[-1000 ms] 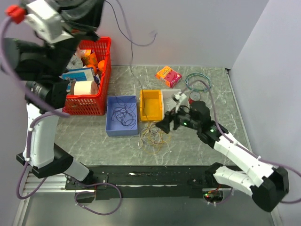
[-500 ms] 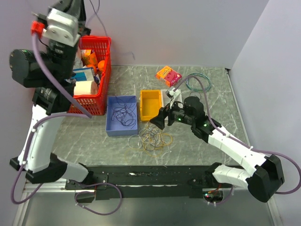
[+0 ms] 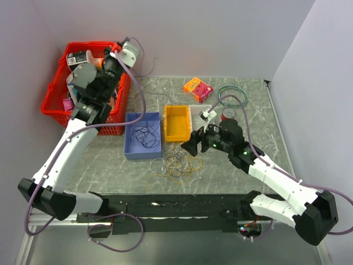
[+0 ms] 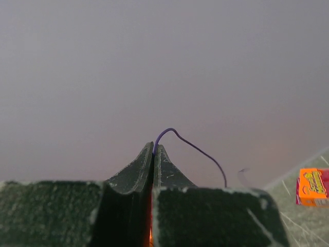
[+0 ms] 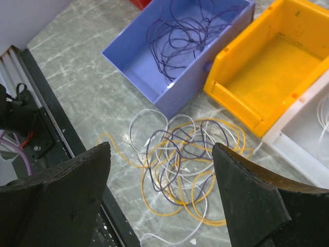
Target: Untangle the cables
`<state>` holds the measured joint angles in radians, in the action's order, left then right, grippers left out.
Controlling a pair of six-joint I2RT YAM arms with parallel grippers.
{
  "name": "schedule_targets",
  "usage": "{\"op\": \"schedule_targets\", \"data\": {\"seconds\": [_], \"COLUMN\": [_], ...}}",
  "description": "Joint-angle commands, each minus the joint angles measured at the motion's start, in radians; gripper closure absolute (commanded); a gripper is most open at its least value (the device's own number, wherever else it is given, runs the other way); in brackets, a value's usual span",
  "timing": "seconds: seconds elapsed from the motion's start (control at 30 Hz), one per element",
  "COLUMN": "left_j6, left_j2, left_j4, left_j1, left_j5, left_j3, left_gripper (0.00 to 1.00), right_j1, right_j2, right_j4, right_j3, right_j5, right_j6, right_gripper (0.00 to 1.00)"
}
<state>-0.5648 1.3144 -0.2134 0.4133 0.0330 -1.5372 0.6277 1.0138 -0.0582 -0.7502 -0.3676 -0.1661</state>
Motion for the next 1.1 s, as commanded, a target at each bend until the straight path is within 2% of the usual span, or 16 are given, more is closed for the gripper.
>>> {"op": "schedule_targets", "data": {"seconds": [0.0, 0.07, 0.2, 0.33, 0.5, 0.6, 0.77, 0.93, 1.07], "left_j6": [-0.012, -0.020, 0.006, 0.016, 0.013, 0.040, 0.054, 0.089, 0.080], "left_j2": [-0.027, -0.030, -0.043, -0.041, -0.087, -0.148, -0.230, -0.207, -0.155], "left_j4": [-0.098, -0.130, -0.127, -0.112, 0.001, 0.072, 0.114, 0.189, 0.244], "left_j1": [-0.025, -0.039, -0.071, -0.087, -0.094, -0.097, -0.097, -0.096, -0.091], "left_j5": [0.021, 0.016, 0.015, 0.019, 0.019, 0.002, 0.054, 0.116, 0.093], "left_j3": [0.100, 0.165, 0.190, 0.144, 0.118, 0.182, 0.400, 0.524, 0.601], "left_gripper": [0.99, 0.99, 0.99, 0.99, 0.99, 0.99, 0.99, 0.99, 0.99], "right_j1": [0.001, 0.001, 0.001, 0.001, 0.001, 0.001, 0.001, 0.003, 0.003], "right_j2": [-0.050, -0.069, -0.084, -0.070, -0.049, -0.050, -0.037, -0.021, -0.034], "right_j4": [-0.017, -0.023, -0.037, -0.045, -0.040, -0.038, -0.057, -0.098, -0.112], "right_j3": [0.028, 0.040, 0.049, 0.042, 0.029, 0.031, 0.020, 0.008, 0.034], "right_j5": [0.045, 0.053, 0.067, 0.071, 0.068, 0.071, 0.067, 0.093, 0.114], "right_j6": [0.000, 0.000, 0.008, 0.019, 0.020, 0.023, 0.034, 0.016, -0.016], "right_gripper": [0.14, 0.14, 0.14, 0.13, 0.13, 0.13, 0.13, 0.13, 0.13]}}
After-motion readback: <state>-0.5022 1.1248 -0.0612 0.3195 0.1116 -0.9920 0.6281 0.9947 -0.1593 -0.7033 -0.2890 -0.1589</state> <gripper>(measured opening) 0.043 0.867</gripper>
